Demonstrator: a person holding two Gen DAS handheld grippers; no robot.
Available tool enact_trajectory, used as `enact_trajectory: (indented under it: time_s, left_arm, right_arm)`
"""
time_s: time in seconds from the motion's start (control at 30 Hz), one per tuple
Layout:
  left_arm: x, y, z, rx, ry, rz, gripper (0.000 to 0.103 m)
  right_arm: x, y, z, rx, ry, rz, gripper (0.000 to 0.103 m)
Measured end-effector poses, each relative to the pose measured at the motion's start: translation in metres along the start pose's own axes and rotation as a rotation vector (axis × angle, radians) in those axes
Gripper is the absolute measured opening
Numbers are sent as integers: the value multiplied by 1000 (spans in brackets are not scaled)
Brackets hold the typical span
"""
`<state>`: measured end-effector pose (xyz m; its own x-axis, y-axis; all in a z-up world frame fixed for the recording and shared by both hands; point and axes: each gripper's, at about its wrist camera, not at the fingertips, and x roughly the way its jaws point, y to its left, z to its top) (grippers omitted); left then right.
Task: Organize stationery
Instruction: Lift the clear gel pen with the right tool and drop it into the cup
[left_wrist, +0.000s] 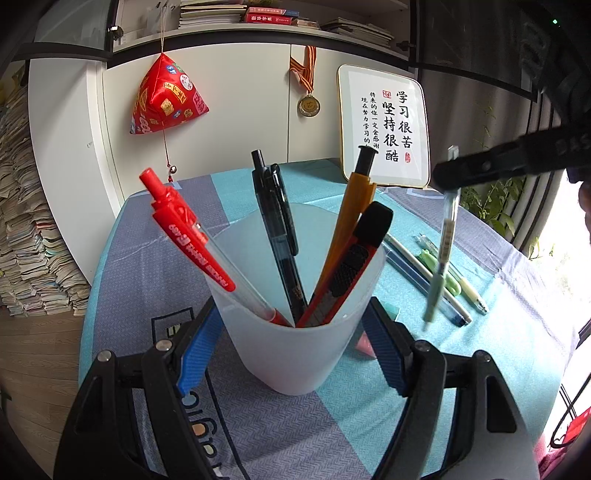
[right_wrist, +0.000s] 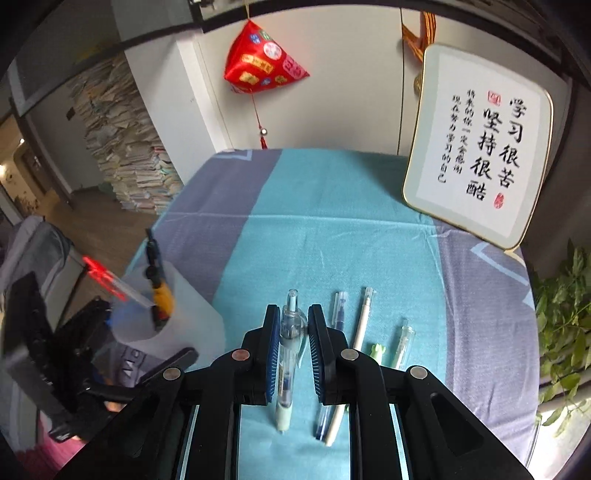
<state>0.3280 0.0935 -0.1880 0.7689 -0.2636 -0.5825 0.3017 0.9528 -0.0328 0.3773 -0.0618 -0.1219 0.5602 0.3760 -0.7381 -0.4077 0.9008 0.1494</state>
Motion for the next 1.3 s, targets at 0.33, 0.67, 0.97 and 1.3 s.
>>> enact_trajectory:
  time_s: [0.33,0.67,0.97,1.3]
  left_arm:
    - [0,0,0,-1,1,-1,75]
    - [0,0,0,-1,0,0,75]
    - [0,-1,0,1,0,0,75]
    - [1,-2,-1,3,0,-1,75]
  right_arm:
    - [-101,50,30,-118,-262,32,16]
    - [-85,91,54,-197,-281,102,16]
    - [-24,82,54,-156,-208,81,16]
    - [6,76,36,-145,-109,88,16]
